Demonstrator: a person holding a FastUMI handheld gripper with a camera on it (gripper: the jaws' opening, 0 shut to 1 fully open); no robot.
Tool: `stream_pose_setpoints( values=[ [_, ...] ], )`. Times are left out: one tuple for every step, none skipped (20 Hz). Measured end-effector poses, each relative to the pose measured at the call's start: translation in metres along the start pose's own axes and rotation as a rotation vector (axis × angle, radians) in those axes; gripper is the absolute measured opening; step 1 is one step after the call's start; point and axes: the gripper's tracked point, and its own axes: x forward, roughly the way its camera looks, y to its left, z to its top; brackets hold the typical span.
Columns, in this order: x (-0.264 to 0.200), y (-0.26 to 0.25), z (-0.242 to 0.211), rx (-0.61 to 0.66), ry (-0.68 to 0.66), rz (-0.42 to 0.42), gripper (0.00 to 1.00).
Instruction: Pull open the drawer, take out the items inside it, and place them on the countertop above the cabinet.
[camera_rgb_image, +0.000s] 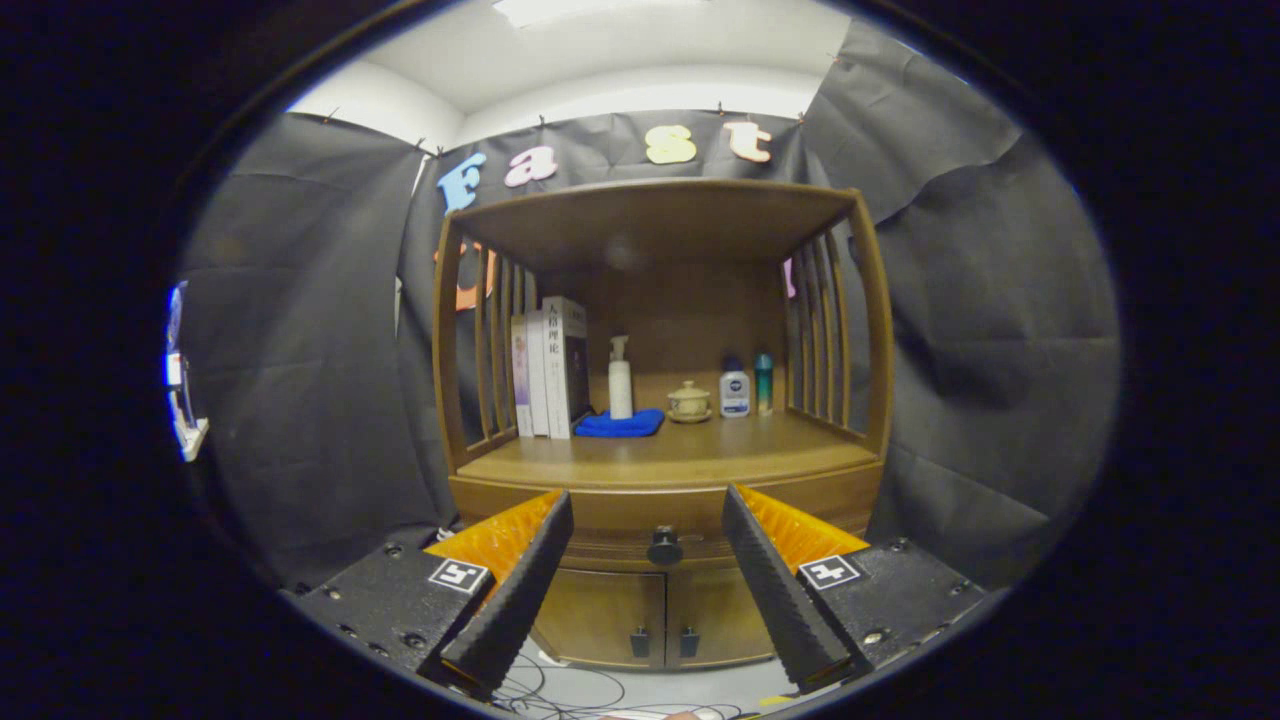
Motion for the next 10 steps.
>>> stream_pose_setpoints(
  values=[
    [0.013,0.0,-0.01,0.001,0.011,-0.002,0.98],
    [0.027,-0.002,-0.021,0.003,0.026,-0.005,0.97],
    [0.04,-0.004,-0.031,0.007,0.041,-0.011,0.96],
    [0.054,-0.007,-0.042,0.014,0.057,-0.016,0.95],
    [0.067,-0.008,-0.05,0.021,0.07,-0.018,0.94],
    [0.08,-0.01,-0.058,0.025,0.08,-0.016,0.92],
    [0.092,-0.012,-0.065,0.025,0.091,-0.02,0.91],
    [0.103,-0.015,-0.073,0.021,0.102,-0.026,0.88],
    [0.11,-0.02,-0.081,0.017,0.112,-0.034,0.85],
    [0.122,-0.024,-0.089,0.013,0.119,-0.041,0.84]
  ],
)
